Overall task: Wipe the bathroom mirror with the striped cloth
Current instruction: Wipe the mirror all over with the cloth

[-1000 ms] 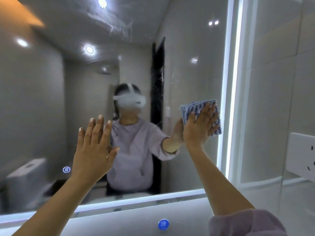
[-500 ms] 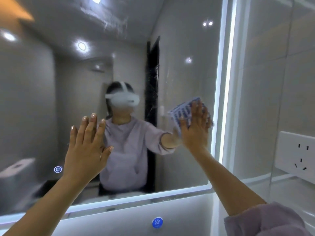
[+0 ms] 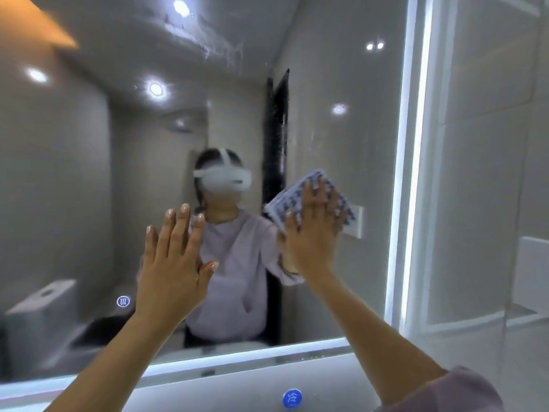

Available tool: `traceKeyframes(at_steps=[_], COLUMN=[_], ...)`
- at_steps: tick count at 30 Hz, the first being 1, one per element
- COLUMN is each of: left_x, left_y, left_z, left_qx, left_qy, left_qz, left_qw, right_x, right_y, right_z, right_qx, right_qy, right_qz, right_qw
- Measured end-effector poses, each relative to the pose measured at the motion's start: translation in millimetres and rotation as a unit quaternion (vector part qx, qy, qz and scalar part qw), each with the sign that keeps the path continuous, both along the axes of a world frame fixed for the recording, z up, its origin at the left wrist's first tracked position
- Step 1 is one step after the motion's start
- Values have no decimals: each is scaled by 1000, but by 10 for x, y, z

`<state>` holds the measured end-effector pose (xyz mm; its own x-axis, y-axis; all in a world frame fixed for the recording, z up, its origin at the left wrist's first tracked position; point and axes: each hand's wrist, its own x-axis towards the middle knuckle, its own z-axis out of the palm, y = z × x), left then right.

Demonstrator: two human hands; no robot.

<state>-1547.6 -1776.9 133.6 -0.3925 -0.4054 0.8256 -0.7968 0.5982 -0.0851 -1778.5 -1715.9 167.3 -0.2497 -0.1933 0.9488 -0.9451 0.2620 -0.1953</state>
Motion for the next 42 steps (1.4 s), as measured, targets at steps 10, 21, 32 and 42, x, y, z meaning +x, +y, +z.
traceKeyframes(at_steps=[10,21,32,42], left_x=[0,-7,-15,-5], left_y=[16,20,-6,-11], left_z=[11,16,-7,-20], left_qx=[3,6,-9,-16], left_qy=[0,0,0,4], left_qz=[4,11,21,22], left_qw=[1000,1000,1000,1000], right_x=[128,-514,691,-207], right_y=[-91,194,-289,-8], right_z=[19,515,155,976], right_qx=[72,-139,69,2], right_qy=[215,-257,140,59], right_qz=[7,4,23,7], right_qw=[974,956,987,998])
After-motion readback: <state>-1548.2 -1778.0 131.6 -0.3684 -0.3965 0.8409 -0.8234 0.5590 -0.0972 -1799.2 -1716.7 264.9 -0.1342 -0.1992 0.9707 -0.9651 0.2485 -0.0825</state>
